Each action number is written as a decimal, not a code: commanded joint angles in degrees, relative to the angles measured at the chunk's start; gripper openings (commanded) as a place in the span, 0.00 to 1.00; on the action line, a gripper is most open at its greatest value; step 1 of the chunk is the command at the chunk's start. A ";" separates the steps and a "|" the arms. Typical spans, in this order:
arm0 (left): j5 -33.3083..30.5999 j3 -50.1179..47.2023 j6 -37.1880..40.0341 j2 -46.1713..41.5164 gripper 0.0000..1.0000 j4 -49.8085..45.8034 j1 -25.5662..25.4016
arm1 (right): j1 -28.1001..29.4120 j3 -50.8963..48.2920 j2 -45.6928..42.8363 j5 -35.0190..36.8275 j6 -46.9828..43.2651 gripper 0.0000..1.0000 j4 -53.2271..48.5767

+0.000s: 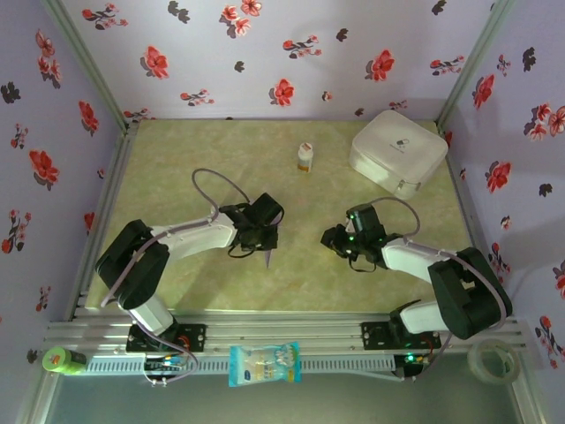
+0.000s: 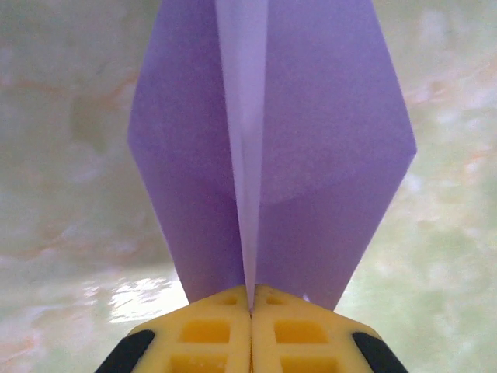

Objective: Fold a paper plane with a square sheet of paper (pick it up from the middle)
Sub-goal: Move the paper plane to the center of the table.

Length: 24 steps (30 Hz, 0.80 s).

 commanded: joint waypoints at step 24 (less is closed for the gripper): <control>0.78 1.33 1.76 4.38 0.15 -1.84 -1.20 | 2.25 2.60 2.10 -2.52 -0.77 0.27 3.54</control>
